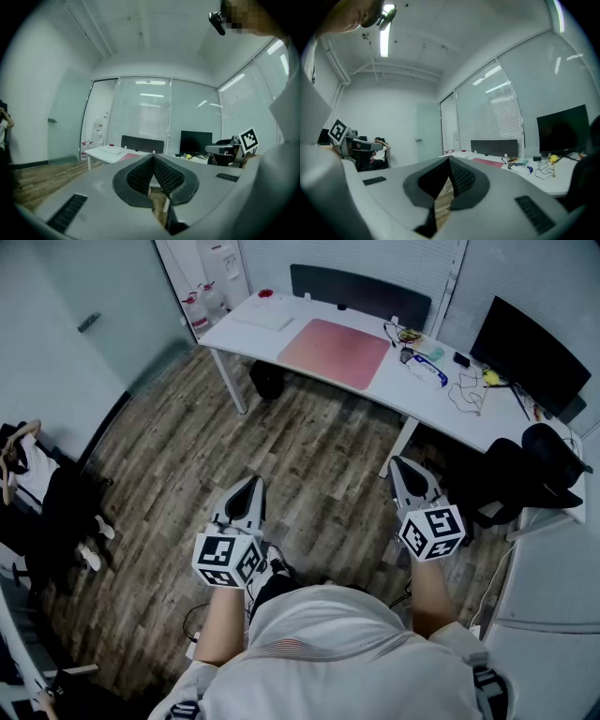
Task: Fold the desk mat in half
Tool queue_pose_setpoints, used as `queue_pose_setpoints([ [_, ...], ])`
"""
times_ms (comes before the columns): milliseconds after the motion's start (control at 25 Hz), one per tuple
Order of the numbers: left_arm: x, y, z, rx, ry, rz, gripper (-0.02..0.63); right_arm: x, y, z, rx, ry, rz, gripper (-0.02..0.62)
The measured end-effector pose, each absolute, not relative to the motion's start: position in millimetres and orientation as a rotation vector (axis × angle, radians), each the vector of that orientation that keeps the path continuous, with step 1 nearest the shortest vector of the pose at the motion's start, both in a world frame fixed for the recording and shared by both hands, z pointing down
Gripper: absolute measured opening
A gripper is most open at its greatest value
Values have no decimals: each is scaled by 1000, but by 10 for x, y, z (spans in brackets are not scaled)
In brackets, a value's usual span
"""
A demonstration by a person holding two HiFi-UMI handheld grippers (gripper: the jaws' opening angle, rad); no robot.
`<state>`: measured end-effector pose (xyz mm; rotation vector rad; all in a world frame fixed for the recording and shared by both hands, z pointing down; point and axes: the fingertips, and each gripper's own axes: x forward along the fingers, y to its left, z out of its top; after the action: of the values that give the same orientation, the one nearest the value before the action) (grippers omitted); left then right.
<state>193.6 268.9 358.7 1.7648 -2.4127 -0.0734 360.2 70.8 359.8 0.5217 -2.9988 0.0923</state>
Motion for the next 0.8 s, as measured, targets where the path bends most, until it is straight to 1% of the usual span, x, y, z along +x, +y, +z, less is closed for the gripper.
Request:
queue_pose_setpoints([
  [600,1930,2690,3618,1767,-2403,-57,12,3536,731,3666,498,-2985,96,51],
  [800,1896,2663,3658,1776,-2382,-48,12,3536,676,3652,539,-3015,165,51],
])
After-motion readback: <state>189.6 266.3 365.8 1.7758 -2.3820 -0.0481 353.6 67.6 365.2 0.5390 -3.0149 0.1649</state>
